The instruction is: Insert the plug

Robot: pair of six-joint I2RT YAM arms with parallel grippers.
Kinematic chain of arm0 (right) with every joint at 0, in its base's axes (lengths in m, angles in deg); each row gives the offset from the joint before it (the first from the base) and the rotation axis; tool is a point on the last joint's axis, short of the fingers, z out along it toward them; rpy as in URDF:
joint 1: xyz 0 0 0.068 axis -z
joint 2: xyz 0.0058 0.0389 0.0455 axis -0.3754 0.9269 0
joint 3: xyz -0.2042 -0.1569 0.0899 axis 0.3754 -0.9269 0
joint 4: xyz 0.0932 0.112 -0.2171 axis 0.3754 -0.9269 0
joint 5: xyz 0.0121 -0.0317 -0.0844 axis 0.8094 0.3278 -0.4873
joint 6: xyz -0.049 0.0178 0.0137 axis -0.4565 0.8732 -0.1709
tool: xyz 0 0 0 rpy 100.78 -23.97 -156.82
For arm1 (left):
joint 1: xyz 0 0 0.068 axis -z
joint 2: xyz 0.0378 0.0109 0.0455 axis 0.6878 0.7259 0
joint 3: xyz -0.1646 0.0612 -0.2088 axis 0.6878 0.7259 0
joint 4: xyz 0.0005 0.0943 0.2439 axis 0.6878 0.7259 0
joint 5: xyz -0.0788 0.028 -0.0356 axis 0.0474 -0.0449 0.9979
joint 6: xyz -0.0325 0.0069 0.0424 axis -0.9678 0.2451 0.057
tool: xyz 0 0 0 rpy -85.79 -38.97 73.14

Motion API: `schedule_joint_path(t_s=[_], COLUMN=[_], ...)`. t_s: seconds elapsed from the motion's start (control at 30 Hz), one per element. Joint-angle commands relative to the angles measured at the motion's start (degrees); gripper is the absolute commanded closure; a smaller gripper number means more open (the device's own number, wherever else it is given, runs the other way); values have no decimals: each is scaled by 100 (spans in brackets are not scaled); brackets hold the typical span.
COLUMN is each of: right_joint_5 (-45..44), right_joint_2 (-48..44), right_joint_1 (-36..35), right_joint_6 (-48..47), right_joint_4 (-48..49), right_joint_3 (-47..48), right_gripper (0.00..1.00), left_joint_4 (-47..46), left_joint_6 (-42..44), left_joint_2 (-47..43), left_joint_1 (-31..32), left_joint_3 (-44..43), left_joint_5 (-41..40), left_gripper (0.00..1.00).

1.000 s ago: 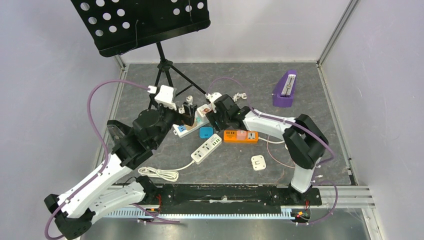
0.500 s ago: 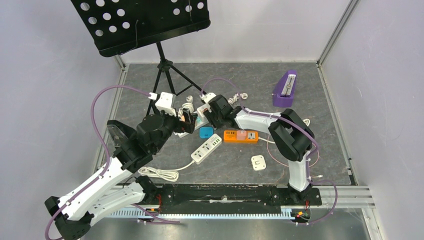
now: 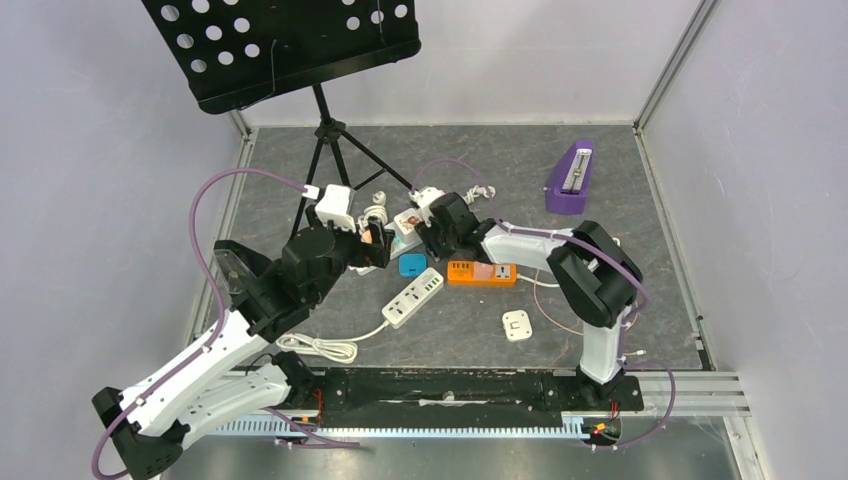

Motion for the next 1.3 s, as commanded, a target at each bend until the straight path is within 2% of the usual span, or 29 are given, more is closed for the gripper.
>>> schedule_joint_path(t_s=[0.0, 0.13, 0.2, 0.27, 0.4, 0.63, 1.03, 1.27], right_joint_5=[429, 434, 702, 925, 1352, 2067, 2460, 2381], right_joint_2=[-992, -1828, -2289, -2744, -3666, -4815, -5293, -5358], right_joint_1=[-3, -15, -25, -30, -94, -147, -154, -156], right_joint_6=[-235, -308, -349, -368, -430, -560, -587, -548], right_joint_4=[828, 1078, 1326, 1553, 1912, 2218, 2738, 2751], right_joint_3=[-599, -1094, -1404, -1686, -2235, -2904, -3318, -3280], right_gripper=[72, 72, 72, 72, 72, 71, 71, 71], left_joint_4=[44, 95, 39, 93, 485, 71, -284, -438], left_joint_6=[-480, -687, -772, -843, -1063, -1470, -2006, -1843], left_joint_2=[73, 177, 302, 594, 1246, 1416, 1878, 2316], left_joint_1=[-19, -19, -19, -18, -27, -43, -423, -423], left_joint_3=[-327, -459, -528, -751, -1318, -1257, -1168, -1213], left_joint_5=[35, 421, 821, 1289, 1632, 2555, 3939, 4767], left_gripper=[3, 5, 5, 5, 6, 6, 10, 20])
